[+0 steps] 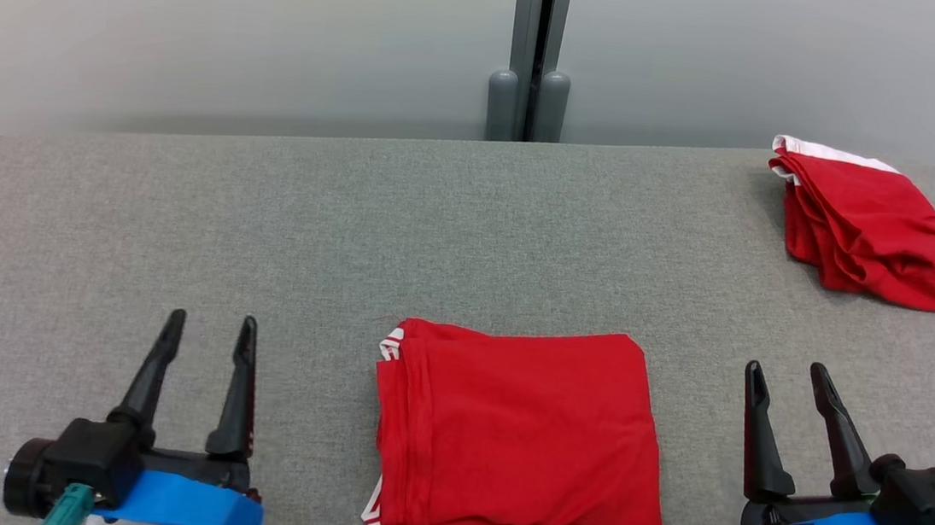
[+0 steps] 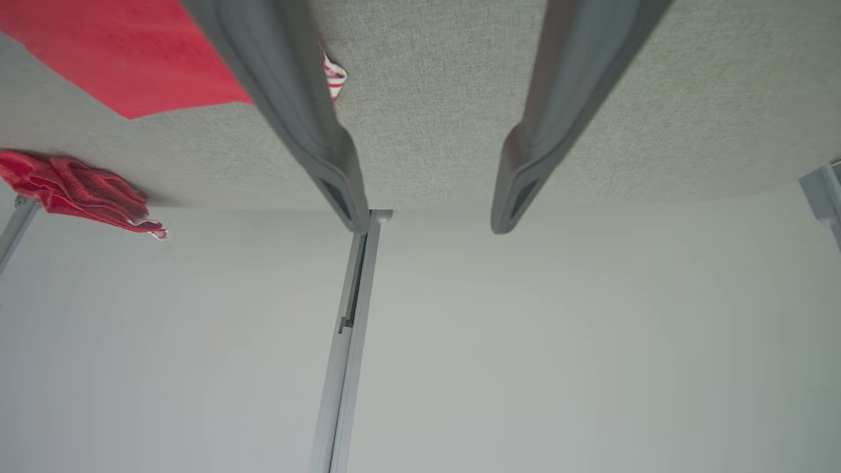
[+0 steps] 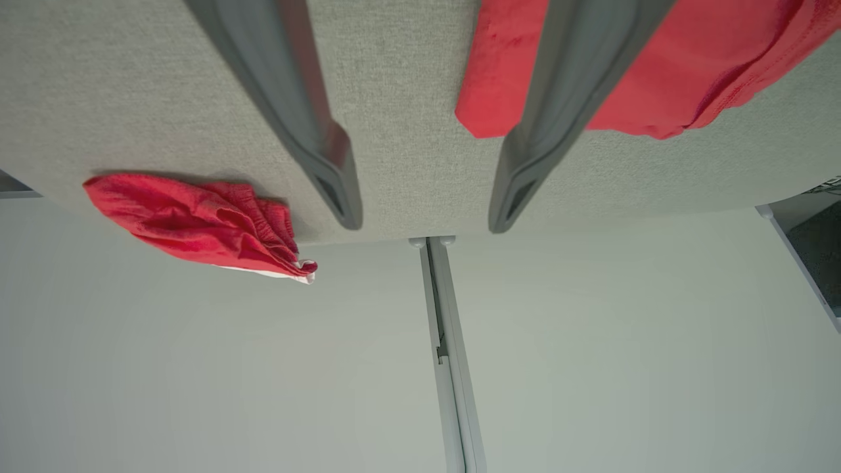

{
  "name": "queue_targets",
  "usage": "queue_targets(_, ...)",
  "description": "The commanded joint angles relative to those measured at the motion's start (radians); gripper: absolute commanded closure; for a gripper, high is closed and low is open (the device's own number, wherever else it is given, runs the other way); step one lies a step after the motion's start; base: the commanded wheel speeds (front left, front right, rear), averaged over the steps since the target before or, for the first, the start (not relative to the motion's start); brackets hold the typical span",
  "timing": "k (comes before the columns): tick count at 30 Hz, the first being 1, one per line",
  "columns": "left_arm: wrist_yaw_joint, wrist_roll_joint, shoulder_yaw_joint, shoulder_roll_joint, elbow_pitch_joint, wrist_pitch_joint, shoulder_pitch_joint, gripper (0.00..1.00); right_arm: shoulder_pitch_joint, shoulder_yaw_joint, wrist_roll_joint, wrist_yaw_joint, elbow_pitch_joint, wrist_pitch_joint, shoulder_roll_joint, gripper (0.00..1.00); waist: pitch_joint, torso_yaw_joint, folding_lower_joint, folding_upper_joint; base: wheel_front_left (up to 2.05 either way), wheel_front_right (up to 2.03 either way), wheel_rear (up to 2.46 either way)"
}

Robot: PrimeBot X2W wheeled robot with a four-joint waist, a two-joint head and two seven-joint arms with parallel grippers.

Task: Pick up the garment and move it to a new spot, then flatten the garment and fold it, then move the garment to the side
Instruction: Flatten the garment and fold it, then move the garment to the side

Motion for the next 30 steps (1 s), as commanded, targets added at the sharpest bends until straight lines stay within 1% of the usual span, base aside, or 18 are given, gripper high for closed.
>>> queue_targets(1, 0.003, 0.005, 0.014, 0.001, -0.006, -0.004, 0.008, 0.0, -0.002, -0.001, -0.001, 0.001, -0.006, -0.005, 0.0, 0.0, -0.005, 0.004, 0.0, 0.0, 0.0, 0.0, 0.0)
queue_targets(8, -0.003, 0.041, 0.146, -0.013, -0.004, -0.004, 0.025, 0.0, 0.036, 0.0, -0.008, 0.001, -0.024, -0.005, 0.0, 0.0, -0.035, 0.021, 0.0, 0.0, 0.0, 0.0, 0.0)
queue_targets(11, 0.004, 0.064, 0.172, -0.024, -0.009, -0.004, 0.046, 0.0, 0.055, 0.005, -0.015, 0.0, -0.027, -0.005, 0.0, 0.0, -0.045, 0.025, 0.0, 0.0, 0.0, 0.0, 0.0)
queue_targets(18, -0.022, 0.094, 0.214, -0.024, -0.009, -0.004, 0.099, 0.0, 0.1, -0.001, -0.027, 0.001, -0.028, 0.004, 0.0, 0.0, -0.06, 0.034, 0.0, 0.0, 0.0, 0.0, 0.0)
queue_targets(23, -0.014, 0.121, 0.227, -0.034, -0.004, -0.004, 0.13, 0.0, 0.124, 0.0, -0.031, 0.001, -0.039, 0.029, 0.0, 0.0, -0.06, 0.042, 0.0, 0.0, 0.0, 0.0, 0.0)
queue_targets(30, -0.02, 0.136, 0.235, -0.05, 0.014, -0.004, 0.125, 0.0, 0.131, 0.003, -0.022, 0.0, -0.033, 0.035, 0.0, 0.0, -0.056, 0.051, 0.0, 0.0, 0.0, 0.0, 0.0)
